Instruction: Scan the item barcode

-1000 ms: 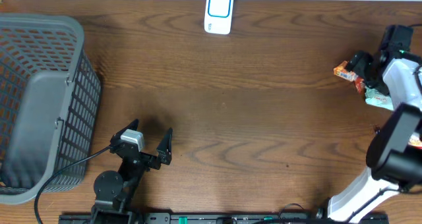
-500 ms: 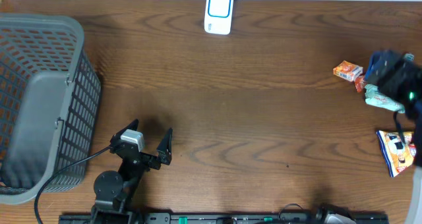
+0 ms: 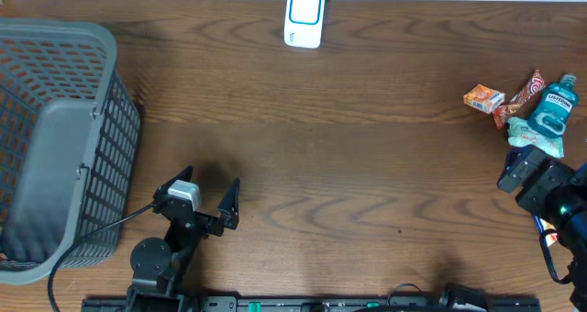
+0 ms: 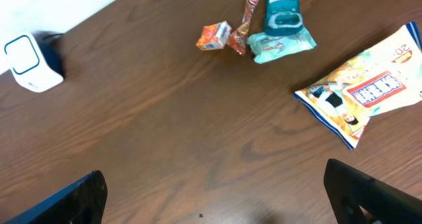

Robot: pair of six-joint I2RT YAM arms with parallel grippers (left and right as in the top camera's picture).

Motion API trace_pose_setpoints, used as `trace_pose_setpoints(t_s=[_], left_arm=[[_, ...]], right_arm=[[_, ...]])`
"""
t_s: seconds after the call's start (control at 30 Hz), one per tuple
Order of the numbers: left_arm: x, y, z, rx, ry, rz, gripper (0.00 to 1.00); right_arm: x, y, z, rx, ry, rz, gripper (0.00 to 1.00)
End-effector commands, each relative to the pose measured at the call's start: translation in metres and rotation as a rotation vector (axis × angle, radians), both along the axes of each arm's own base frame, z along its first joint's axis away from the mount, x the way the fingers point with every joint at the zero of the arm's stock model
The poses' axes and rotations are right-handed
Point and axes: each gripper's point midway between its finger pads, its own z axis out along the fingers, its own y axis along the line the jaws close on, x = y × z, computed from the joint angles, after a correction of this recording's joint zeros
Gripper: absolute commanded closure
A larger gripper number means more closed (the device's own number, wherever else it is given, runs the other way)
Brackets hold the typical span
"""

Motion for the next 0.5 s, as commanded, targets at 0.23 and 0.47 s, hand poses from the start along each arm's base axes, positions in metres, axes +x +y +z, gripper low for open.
trace_pose_setpoints(t_s=[0.23,0.47], left_arm=[[-0.001,0.000,-0.016,0.011,0.043,-0.006,0.02],[-0.001,0.000,-0.016,0.011,0.043,-0.006,0.02]], right_arm=[[-0.002,-0.004,-0.003,-0.016,0.020,-0.014,0.01],[0.018,0.003,-0.026,0.004,-0.026,0.039,0.01]])
